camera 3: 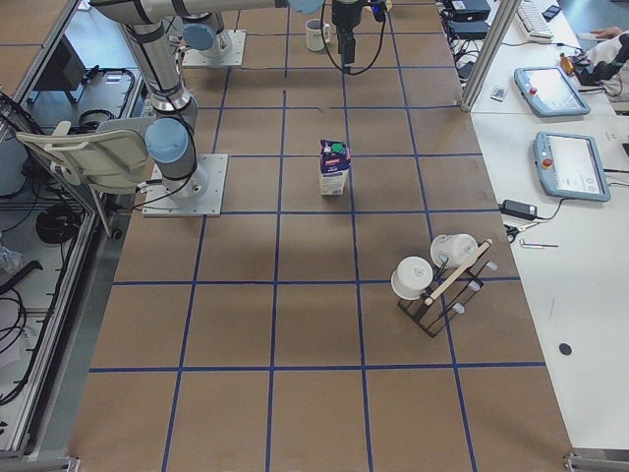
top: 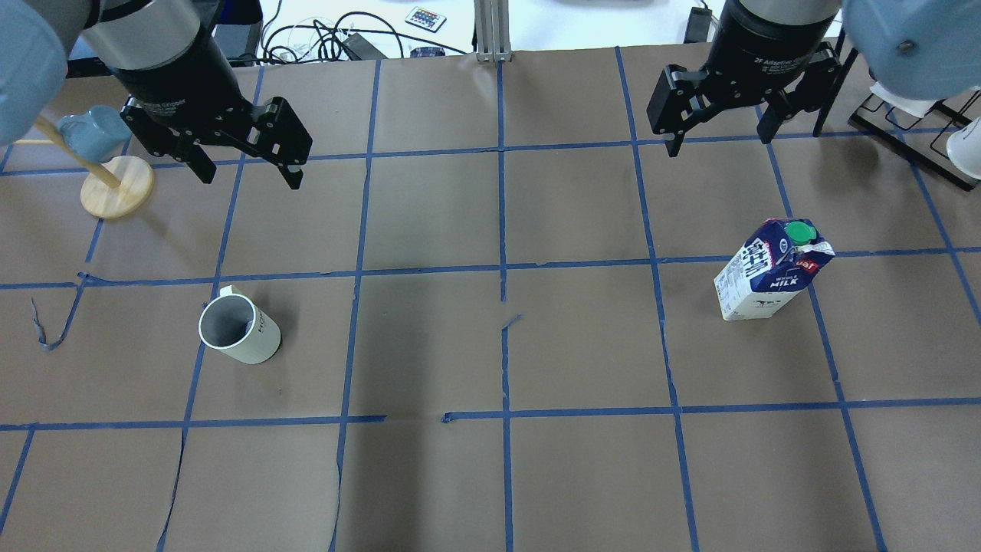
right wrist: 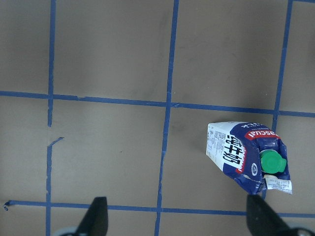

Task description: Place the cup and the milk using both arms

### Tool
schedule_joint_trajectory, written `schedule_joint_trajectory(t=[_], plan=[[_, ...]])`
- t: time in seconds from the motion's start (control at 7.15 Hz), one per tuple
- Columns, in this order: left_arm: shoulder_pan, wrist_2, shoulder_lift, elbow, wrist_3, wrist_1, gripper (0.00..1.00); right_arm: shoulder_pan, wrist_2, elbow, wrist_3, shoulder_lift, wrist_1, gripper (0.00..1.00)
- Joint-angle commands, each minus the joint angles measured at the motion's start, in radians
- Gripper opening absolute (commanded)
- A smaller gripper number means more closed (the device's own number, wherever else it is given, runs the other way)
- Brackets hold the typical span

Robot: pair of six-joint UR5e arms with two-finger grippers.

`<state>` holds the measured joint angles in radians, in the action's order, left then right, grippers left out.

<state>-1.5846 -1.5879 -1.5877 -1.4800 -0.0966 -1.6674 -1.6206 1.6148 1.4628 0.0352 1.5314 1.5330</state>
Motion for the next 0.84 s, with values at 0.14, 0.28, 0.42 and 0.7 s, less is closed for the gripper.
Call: schedule_joint_trajectory(t=[0.14, 0.28, 0.42, 0.7], plan=[[0.002, 0.0, 0.0, 0.0, 0.0, 0.0, 1.0, 0.005, 0.002, 0.001, 0.003, 0.001, 0.002, 1.0], [0.002, -0.001, 0.0, 0.0, 0.0, -0.002, 1.0, 0.005, 0.004, -0.001, 0.003, 0.003, 0.009, 1.0], [0.002, -0.001, 0.0, 0.0, 0.0, -0.002, 1.0, 0.007, 0.004, -0.001, 0.005, 0.003, 0.012, 1.0], [0.027, -0.023, -0.003, -0.015, -0.009, -0.015, 1.0, 0.007, 0.008, 0.001, 0.005, 0.003, 0.006, 1.0]])
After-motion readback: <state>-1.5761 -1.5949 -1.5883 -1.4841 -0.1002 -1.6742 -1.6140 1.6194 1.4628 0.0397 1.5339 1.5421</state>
